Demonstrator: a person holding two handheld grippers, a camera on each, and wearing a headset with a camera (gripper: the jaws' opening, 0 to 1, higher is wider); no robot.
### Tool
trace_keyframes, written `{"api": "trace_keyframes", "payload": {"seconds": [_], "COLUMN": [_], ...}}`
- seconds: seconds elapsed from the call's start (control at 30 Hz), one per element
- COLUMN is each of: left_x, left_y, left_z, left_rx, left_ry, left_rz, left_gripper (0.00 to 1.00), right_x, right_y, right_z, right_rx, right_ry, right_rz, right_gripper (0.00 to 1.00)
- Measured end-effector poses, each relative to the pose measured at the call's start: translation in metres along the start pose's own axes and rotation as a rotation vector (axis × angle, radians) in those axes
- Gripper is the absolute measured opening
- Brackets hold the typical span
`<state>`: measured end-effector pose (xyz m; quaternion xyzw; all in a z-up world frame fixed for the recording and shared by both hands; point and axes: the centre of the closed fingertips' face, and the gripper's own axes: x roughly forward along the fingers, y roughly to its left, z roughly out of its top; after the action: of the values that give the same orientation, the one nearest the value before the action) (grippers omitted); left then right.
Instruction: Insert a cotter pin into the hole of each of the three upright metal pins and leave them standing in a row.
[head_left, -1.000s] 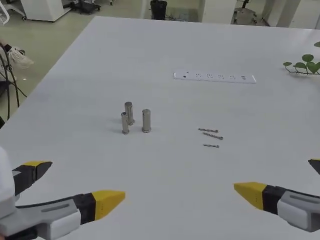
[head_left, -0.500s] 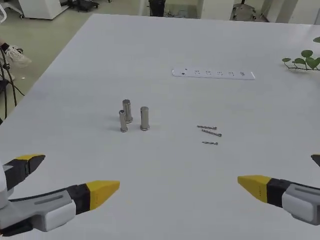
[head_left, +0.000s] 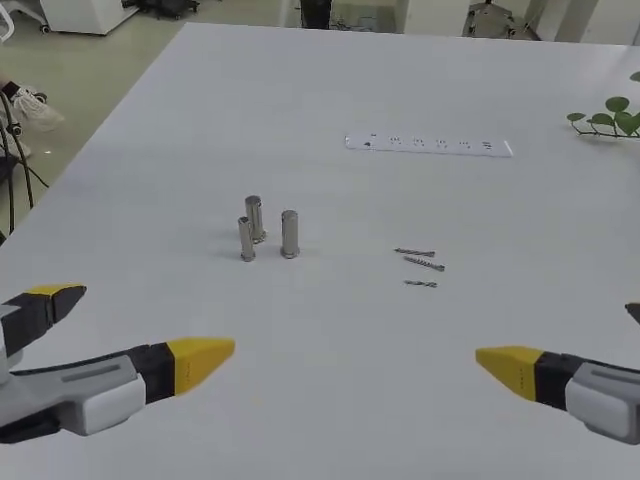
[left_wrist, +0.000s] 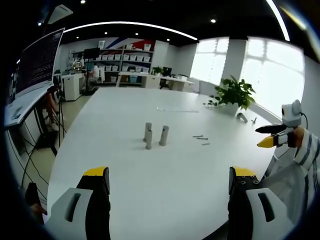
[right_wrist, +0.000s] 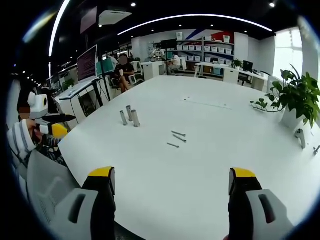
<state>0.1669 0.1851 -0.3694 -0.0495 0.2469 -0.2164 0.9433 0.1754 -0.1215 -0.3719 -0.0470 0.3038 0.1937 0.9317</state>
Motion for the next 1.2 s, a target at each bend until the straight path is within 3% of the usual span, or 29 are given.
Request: {"api": "trace_keyframes", "payload": {"seconds": [0.57, 1.03, 1.2], "left_x": [0.006, 0.027, 0.039], "left_y": [-0.002, -0.01, -0.016], "left_z": [0.005, 0.018, 0.022], "left_rx": [0.016, 0.077, 0.142], "left_ry": [0.0, 0.006, 0.046], "left_rz": [-0.014, -0.067, -0.099], "left_gripper": [0.93, 0.83, 0.79], "right_x": [-0.002, 0.001, 0.002], "right_y": [-0.002, 0.002, 0.002], "right_z": [0.003, -0.003, -0.005], "right_rx": [-0.014, -0.044, -0.047], "right_ry": [-0.002, 0.028, 0.036], "right_rz": [-0.004, 0.007, 0.01], "right_gripper": [0.92, 0.92, 0.91]}}
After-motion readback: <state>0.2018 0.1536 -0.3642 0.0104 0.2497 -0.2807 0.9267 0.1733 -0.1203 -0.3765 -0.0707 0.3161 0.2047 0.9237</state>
